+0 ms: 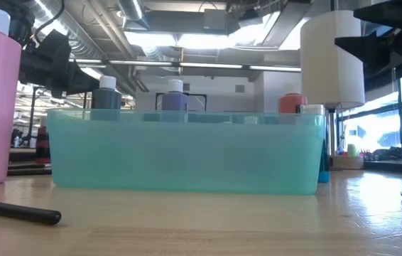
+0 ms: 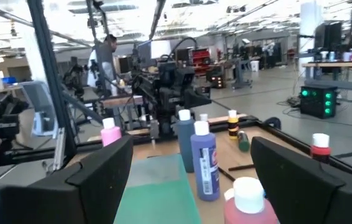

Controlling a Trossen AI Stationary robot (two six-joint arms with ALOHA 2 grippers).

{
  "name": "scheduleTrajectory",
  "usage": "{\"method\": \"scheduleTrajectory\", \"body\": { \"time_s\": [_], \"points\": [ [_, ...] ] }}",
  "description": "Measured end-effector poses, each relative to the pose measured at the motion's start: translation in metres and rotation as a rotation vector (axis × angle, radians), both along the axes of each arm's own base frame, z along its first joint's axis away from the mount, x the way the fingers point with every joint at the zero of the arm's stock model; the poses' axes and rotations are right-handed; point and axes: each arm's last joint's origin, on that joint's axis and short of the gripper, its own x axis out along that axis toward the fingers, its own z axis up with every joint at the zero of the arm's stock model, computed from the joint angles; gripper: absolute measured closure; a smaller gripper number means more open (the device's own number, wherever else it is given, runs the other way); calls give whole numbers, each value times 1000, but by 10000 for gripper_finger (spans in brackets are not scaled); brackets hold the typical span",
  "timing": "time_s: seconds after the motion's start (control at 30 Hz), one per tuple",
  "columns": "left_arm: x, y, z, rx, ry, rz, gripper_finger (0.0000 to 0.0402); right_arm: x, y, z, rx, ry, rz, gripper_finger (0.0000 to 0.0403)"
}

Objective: Pick & Place Paint Supplies
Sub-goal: Put the green paint bottle into the light green bin

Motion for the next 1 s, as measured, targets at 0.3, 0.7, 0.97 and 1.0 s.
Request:
{"method": "scheduleTrajectory", "body": {
  "time_s": [0.3,0.7,0.97,1.0],
  "points": [
    [2,-3,0,89,52,-125,395,4,2,-4,52,35,-5,72],
    [2,-5,21,171,29,-181,323,9,4,-7,104,56,-51,72],
    [0,-7,43,147,-59,-231,212,16,8,-14,132,106,-72,55],
    [0,-7,45,151,-66,-230,201,16,8,-14,131,106,-72,51]
  ]
}}
